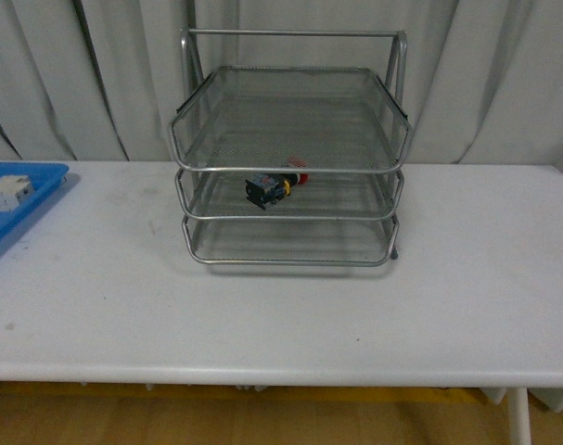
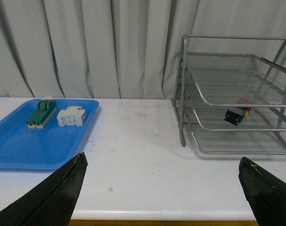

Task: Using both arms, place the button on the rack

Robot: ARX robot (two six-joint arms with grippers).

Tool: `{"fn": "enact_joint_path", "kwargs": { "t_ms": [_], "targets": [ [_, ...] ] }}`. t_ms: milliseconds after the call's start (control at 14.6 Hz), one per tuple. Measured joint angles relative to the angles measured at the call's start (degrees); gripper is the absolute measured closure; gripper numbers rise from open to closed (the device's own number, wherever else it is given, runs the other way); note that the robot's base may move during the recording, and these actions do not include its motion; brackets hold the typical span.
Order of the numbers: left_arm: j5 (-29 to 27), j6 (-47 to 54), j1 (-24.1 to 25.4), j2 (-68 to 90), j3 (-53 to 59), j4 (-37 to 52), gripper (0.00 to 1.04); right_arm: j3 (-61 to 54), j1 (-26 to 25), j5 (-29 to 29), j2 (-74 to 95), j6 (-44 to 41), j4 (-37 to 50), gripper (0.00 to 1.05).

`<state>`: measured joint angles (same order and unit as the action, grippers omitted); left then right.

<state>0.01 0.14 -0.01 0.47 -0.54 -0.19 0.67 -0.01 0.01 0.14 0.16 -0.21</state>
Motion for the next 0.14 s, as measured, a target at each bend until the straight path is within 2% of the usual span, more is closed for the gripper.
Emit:
{"fn": "enact_joint_path", "kwargs": {
  "t_ms": [137],
  "targets": [
    [0.0, 0.0, 0.0, 0.0, 0.0, 0.0, 0.07, 0.0, 0.0, 0.0, 0.0, 0.0, 0.0, 0.06]
  ]
}}
